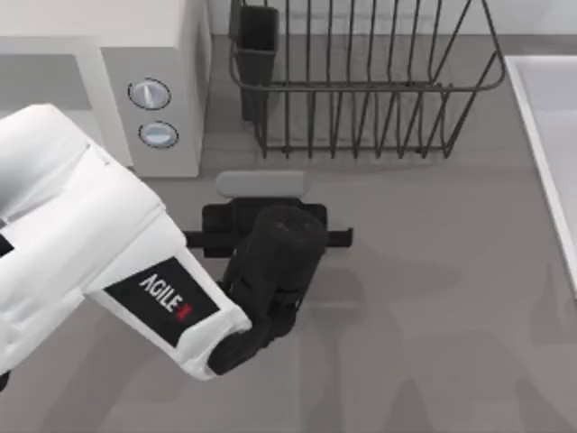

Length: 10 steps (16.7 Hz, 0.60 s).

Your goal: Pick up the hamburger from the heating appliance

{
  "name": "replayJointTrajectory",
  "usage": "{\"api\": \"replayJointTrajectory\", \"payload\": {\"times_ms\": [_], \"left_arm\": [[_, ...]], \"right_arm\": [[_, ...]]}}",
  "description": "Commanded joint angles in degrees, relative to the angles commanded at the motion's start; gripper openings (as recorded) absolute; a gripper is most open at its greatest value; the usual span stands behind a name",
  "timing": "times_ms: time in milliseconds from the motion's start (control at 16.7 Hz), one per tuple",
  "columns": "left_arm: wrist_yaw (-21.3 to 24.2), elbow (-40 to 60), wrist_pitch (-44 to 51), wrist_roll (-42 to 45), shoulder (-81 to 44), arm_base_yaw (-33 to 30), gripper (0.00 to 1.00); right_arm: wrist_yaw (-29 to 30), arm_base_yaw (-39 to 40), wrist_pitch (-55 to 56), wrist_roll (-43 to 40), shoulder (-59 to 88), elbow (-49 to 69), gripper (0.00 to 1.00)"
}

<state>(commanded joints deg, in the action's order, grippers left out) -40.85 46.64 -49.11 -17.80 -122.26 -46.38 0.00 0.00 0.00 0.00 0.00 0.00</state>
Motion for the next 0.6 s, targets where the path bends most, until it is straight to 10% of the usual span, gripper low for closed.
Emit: {"api": "replayJointTrajectory", "payload": {"times_ms": [120,600], "left_arm": [[0.0,0.0,0.0,0.0,0.0,0.0,0.0],[0.0,0.0,0.0,0.0,0.0,0.0,0.6]], "right_arm": [[0.0,0.0,0.0,0.0,0.0,0.0,1.0],[0.0,0.0,0.0,0.0,0.0,0.0,1.0]]}}
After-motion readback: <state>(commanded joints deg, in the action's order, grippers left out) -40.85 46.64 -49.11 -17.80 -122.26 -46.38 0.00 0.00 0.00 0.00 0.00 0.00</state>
